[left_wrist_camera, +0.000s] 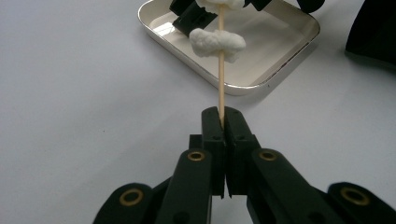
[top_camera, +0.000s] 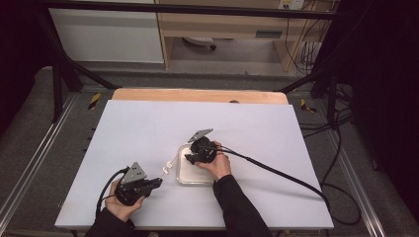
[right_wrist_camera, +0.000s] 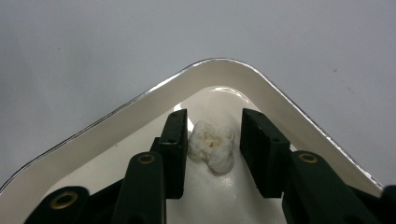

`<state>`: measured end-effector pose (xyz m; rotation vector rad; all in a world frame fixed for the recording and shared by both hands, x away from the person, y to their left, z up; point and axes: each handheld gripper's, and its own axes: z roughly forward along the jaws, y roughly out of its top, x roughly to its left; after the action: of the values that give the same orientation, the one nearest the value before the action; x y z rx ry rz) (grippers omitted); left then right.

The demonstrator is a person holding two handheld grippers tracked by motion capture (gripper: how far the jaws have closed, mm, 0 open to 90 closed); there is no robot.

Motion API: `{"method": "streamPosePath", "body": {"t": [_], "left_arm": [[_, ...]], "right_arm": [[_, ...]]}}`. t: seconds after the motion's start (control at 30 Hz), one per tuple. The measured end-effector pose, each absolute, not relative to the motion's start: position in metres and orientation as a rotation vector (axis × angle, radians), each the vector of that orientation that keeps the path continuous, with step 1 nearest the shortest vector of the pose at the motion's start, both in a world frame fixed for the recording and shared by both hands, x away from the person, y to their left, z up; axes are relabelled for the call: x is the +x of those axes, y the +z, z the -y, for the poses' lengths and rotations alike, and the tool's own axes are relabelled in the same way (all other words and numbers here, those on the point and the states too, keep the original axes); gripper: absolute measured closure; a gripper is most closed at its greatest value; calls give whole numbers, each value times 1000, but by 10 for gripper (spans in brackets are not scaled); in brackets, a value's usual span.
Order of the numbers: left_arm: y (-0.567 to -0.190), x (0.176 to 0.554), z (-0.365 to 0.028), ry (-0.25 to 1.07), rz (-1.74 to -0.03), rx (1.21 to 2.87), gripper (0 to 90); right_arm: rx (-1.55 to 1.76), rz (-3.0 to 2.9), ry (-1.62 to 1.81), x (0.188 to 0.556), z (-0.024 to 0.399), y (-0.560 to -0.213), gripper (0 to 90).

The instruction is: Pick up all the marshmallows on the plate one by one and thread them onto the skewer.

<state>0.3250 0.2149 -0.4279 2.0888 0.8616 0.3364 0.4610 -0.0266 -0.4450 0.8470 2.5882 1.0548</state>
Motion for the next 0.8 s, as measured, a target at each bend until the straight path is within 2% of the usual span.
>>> {"method": "streamPosePath", "body": {"t": [0.3,0.8], "left_arm": [[-428,325,-214,337,-857,2091,884],[-426,322,-212,349,-838,2084,884]], "right_arm": [[875,-2587,1059,459,28,-442,692],[870,-2591,1207,443,45,-407,714]]}}
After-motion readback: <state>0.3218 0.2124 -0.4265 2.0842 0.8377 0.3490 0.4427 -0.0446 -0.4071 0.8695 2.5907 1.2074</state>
